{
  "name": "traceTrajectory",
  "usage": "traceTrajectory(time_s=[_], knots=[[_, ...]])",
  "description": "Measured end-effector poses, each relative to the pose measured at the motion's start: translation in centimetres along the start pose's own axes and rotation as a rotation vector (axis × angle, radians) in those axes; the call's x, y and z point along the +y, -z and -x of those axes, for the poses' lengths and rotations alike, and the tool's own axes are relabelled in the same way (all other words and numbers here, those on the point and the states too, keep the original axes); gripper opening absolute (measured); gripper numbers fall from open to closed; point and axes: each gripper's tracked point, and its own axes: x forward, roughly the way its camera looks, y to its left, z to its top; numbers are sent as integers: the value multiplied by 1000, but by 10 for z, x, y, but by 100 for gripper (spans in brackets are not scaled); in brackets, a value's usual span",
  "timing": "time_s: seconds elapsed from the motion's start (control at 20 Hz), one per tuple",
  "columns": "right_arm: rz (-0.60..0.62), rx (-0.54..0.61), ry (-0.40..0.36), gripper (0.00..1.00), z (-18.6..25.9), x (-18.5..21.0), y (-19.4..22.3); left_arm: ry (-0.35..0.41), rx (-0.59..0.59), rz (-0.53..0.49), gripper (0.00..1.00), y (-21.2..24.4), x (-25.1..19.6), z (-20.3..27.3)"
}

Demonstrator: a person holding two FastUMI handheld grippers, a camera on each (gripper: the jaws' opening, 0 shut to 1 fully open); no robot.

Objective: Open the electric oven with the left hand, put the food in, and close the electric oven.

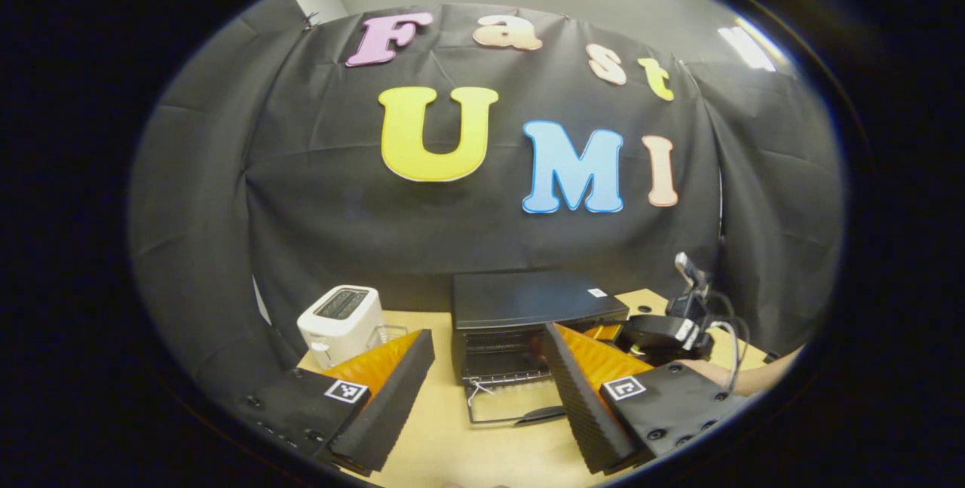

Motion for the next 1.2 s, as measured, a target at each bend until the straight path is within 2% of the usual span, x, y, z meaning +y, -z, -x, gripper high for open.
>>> traceTrajectory(time_s=[0.2, 0.4, 0.6, 0.8, 0.85, 1.1, 1.2], knots=[[276, -150, 17, 96, 58, -9, -47, 5, 5, -1, 100, -1, -7, -1], [397, -346, -40, 96, 124, 7, -109, 17, 3, -12, 100, 2, -38, -16], [535, -578, -65, 96, 201, 23, -171, -4, -49, -21, 100, -17, -54, -18], [554, -668, -91, 96, 251, 27, -205, -44, -151, -10, 100, -53, -70, -16], [546, -667, -96, 96, 254, 24, -206, -46, -174, -13, 95, -59, -76, -18], [532, -659, -84, 96, 260, 6, -224, -15, -17, -1, 100, -10, -106, -36], [520, -665, -72, 96, 264, -3, -232, -28, 61, -9, 98, 17, -107, -42]])
